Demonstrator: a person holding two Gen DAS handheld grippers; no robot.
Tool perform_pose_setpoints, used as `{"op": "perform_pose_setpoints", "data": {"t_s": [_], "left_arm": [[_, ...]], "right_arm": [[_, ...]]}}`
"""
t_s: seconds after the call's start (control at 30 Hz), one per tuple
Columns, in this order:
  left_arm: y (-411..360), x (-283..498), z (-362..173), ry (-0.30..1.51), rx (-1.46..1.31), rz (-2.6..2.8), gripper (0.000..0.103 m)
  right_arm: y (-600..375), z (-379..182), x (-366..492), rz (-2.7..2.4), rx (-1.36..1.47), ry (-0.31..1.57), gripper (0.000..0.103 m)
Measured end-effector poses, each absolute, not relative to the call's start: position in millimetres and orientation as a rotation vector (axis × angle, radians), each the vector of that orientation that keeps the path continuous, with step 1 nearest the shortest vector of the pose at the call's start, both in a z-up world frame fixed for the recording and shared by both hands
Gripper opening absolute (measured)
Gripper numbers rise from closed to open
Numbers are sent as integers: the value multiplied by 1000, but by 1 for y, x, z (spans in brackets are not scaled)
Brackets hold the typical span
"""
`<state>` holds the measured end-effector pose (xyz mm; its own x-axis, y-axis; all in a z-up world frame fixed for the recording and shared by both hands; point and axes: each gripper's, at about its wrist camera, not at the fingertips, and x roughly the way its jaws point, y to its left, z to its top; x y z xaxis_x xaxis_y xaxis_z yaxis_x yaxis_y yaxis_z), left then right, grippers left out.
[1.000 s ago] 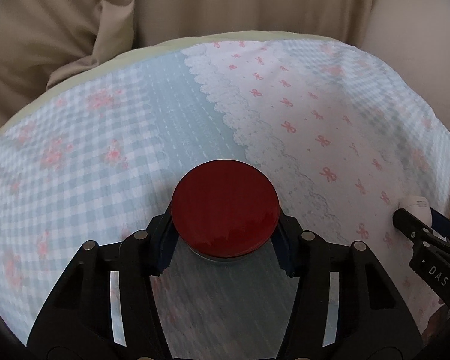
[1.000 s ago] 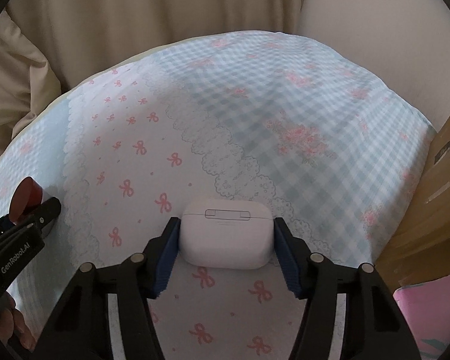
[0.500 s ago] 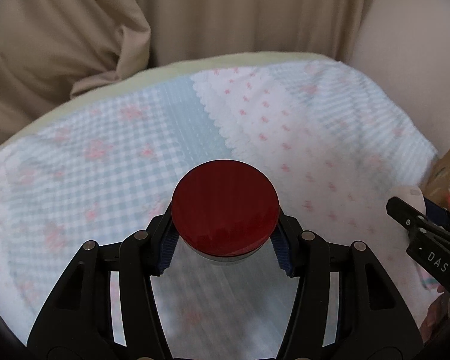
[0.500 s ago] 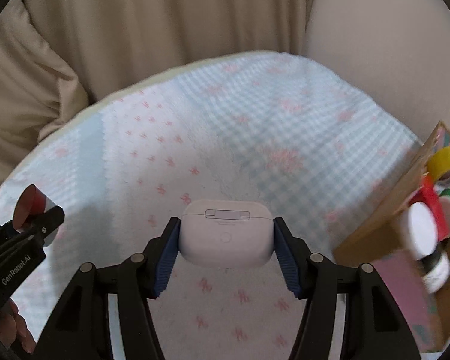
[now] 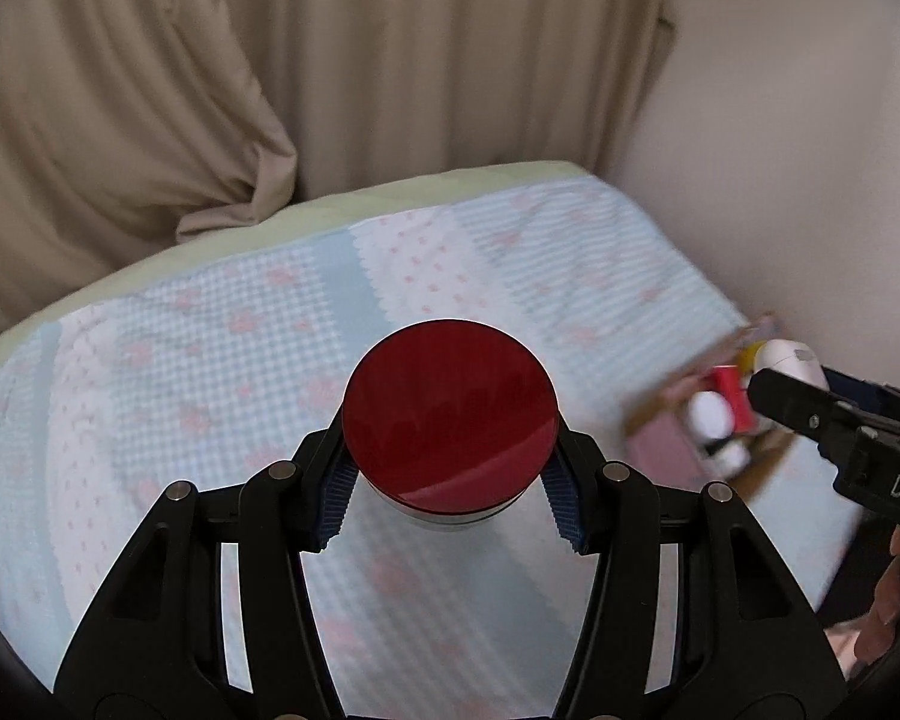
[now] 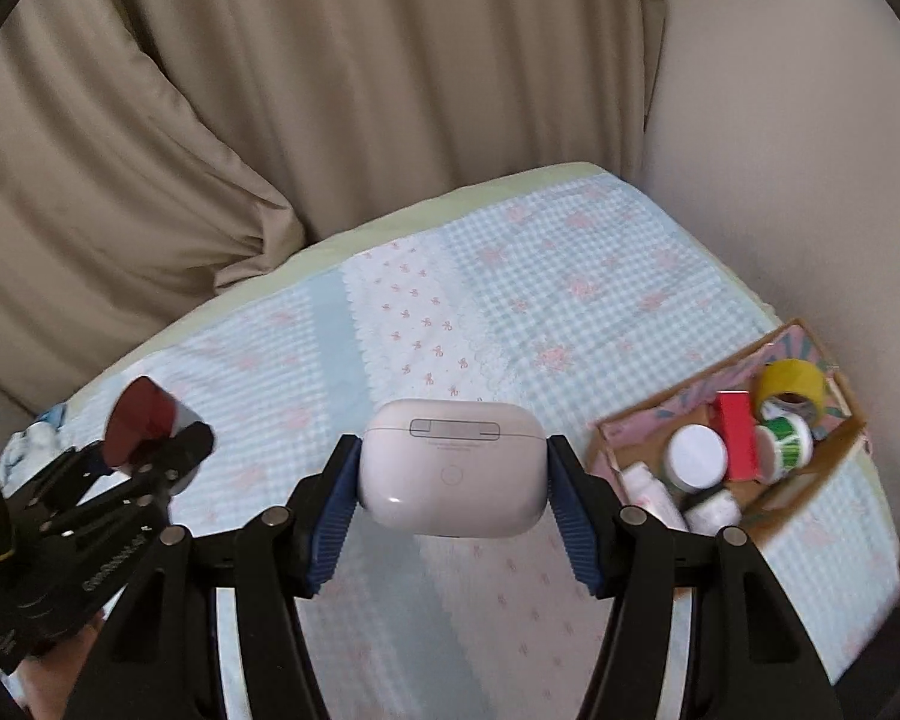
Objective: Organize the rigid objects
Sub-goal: 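Carry the red tin and earbud case with both grippers over the pink box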
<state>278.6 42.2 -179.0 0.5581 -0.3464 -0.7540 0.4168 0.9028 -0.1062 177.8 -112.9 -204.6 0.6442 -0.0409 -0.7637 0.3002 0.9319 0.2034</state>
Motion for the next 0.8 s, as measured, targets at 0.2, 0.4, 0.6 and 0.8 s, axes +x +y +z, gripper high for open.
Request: {"op": "perform_pose_setpoints", "data": {"t_s": [0.2,0.4,0.6,0.8], "left_arm": [[14,229,-140,865,42,-498,51],[-31,193,-123,866,44,-507,51],[-92,176,-126,886,25,-474,51],[-161,177,-149,932,18,-455,51]], "right_arm": [[-132,-162,126,-157,335,862,56],[-172,-149,87,-149,347,865,56],[-243,-152,70,-121,351,880,56],[-325,-166,77,-105,341,916,56]]}}
